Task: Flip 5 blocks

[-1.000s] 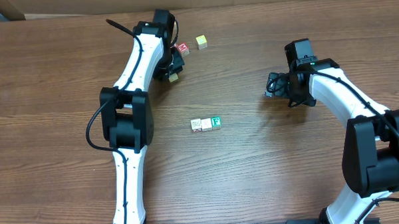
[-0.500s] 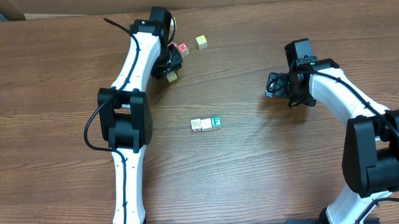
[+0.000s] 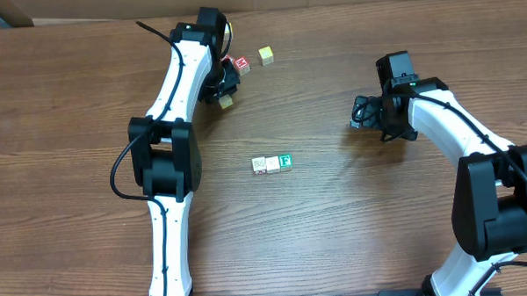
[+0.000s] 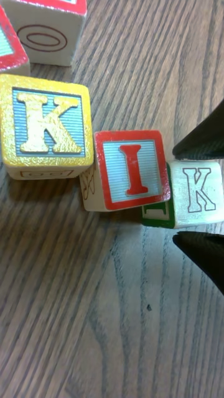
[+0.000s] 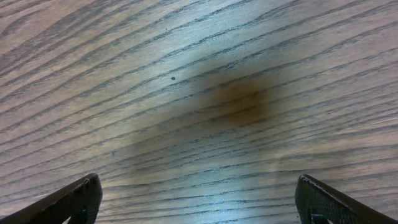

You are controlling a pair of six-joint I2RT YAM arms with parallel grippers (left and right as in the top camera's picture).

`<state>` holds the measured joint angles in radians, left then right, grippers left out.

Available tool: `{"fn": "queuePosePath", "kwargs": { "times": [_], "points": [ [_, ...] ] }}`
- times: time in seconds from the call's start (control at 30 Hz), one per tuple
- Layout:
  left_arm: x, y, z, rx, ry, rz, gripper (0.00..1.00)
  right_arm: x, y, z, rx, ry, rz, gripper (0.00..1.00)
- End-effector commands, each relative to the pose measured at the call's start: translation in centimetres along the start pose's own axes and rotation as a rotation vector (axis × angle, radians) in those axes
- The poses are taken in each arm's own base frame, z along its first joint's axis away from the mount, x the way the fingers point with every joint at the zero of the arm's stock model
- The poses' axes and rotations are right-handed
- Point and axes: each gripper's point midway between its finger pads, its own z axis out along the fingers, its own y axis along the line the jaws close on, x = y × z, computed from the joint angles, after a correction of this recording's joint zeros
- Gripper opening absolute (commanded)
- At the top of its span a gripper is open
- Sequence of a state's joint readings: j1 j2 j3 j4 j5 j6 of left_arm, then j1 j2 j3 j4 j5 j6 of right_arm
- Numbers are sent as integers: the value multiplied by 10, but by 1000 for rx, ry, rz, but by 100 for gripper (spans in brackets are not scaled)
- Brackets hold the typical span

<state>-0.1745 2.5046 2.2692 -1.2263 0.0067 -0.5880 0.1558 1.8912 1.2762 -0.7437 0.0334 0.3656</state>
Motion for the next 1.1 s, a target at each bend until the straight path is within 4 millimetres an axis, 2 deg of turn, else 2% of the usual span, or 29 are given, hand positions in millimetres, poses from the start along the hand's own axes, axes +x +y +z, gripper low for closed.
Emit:
{"fn": "queuePosePath", "kwargs": {
  "times": [0.0, 0.3, 0.77, 1.07],
  "points": [
    [1, -9, -3, -14, -28, 42, 33, -12, 2, -14, -11, -48, -1, 100],
    [1, -9, -3, -52, -55, 58, 38, -12, 2, -14, -11, -48, -1, 100],
    [7, -3, 3, -87, -42, 61, 38, -12, 2, -14, -10, -49, -1, 100],
    [9, -7, 6, -71, -37, 61, 37, -12, 2, -14, -10, -49, 0, 100]
  ]
}}
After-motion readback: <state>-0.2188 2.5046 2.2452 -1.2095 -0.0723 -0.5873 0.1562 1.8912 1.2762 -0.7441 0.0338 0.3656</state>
